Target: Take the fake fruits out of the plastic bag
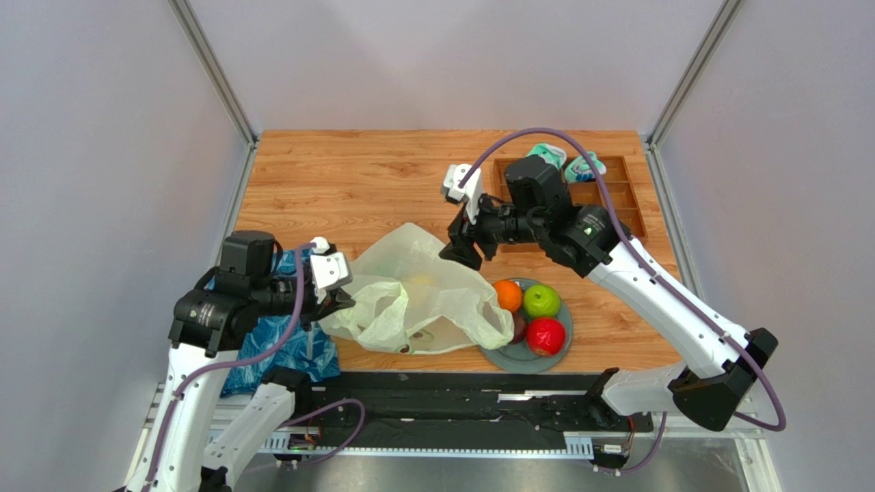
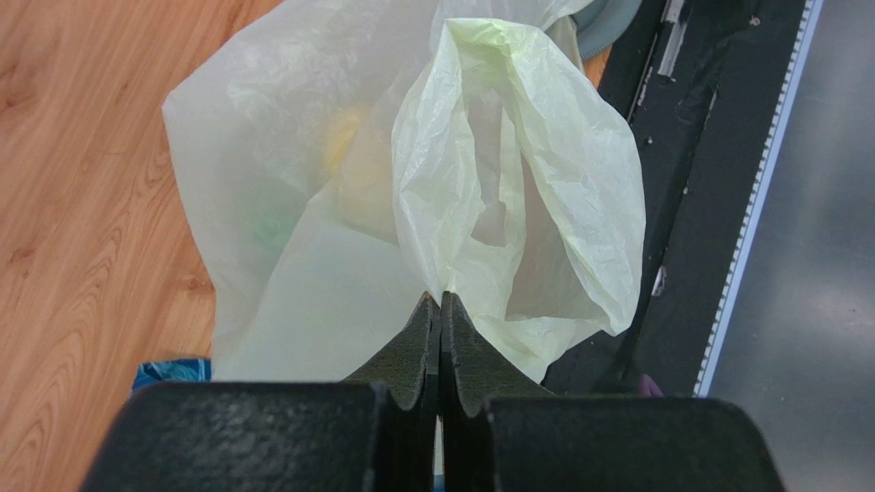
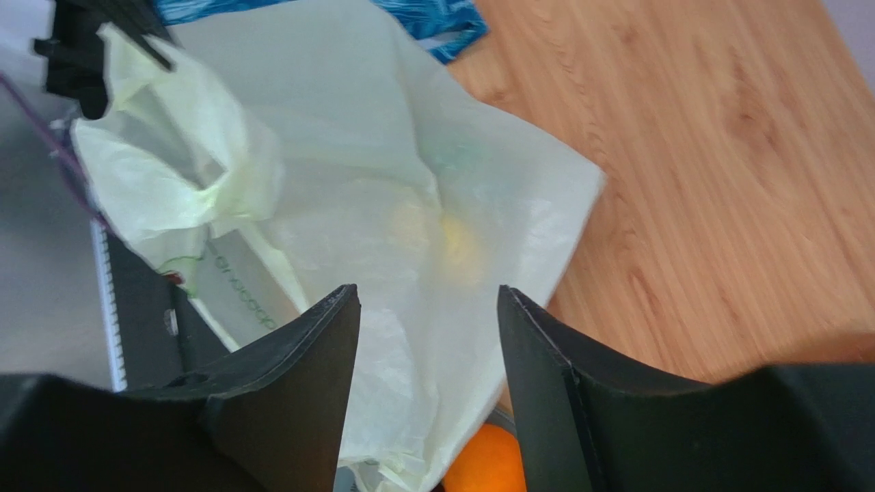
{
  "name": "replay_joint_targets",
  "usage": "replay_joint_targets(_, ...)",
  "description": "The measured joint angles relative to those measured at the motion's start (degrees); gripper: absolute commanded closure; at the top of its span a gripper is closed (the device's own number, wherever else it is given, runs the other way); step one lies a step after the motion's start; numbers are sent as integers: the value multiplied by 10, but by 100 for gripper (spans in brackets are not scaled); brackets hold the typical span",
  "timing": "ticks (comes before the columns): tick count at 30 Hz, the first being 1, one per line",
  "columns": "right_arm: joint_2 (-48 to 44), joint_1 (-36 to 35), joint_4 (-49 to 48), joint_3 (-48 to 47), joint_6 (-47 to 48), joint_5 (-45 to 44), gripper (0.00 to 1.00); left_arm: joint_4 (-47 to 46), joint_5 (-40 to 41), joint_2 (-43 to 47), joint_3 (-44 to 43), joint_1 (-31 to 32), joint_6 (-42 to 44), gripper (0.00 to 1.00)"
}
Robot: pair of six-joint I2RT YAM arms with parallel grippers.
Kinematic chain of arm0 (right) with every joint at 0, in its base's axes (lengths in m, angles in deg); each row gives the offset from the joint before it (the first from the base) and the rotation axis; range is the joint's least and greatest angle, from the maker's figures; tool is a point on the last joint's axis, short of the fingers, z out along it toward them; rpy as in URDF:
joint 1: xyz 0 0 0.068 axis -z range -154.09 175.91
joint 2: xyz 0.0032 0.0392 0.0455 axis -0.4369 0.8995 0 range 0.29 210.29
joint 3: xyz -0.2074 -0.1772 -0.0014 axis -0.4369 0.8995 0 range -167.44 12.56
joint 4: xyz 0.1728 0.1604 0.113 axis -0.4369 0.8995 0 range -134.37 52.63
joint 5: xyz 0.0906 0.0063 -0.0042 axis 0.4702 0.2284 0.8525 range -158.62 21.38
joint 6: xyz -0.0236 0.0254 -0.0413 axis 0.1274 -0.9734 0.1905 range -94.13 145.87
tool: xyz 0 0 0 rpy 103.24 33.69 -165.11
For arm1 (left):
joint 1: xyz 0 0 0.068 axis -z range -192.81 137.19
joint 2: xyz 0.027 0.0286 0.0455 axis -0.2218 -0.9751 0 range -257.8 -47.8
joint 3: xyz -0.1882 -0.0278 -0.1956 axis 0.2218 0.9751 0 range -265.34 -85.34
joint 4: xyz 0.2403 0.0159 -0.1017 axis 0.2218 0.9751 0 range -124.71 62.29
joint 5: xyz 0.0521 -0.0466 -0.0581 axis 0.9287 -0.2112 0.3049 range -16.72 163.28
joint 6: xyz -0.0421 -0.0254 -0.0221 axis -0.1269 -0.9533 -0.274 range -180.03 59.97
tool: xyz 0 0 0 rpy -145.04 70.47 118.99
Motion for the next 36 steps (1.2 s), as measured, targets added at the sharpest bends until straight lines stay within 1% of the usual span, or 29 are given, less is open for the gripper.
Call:
replay_joint_targets(1, 4, -5, 0, -1, 1, 16, 62, -6, 0, 0, 0, 0, -6, 100)
replay_joint_targets(3, 16, -12, 7, -1, 6, 49, 66, -20, 2, 3, 0, 0, -23, 100)
replay_joint_targets(4, 24, -13, 12, -1, 13, 64, 71, -26, 3, 5, 0, 0, -30, 100)
replay_joint_targets(7, 50, -12, 40, -3, 41, 103, 79, -42, 10, 8, 2, 0, -51, 100)
replay_joint_targets(9, 80, -11, 75, -17, 66, 127, 80, -51, 14, 7, 9, 0, -61, 100)
replay_joint_targets(13, 160, -11, 148, -80, 115, 181, 82, -62, 24, 7, 20, 0, -80, 100)
replay_joint_targets(20, 220, -24, 279, -130, 214, 227, 84, -68, 41, 20, 20, 0, -94, 100)
replay_joint_targets(22, 230, -31, 315, -135, 251, 231, 85, -66, 41, 22, 20, 0, -94, 100)
replay_joint_targets(27, 253, -63, 347, -137, 302, 228, 88, -67, 42, 23, 20, 0, -99, 100)
replay_joint_targets(29, 257, -76, 347, -123, 312, 218, 89, -66, 43, 25, 20, 0, -105, 100)
replay_joint_targets(31, 253, -89, 342, -87, 318, 198, 90, -66, 44, 28, 20, 0, -109, 100)
replay_joint_targets(34, 255, -100, 321, -37, 321, 155, 92, -63, 43, 35, 19, 0, -116, 100)
replay_joint_targets(36, 264, -102, 305, -30, 318, 123, 94, -59, 43, 35, 17, 0, -117, 100)
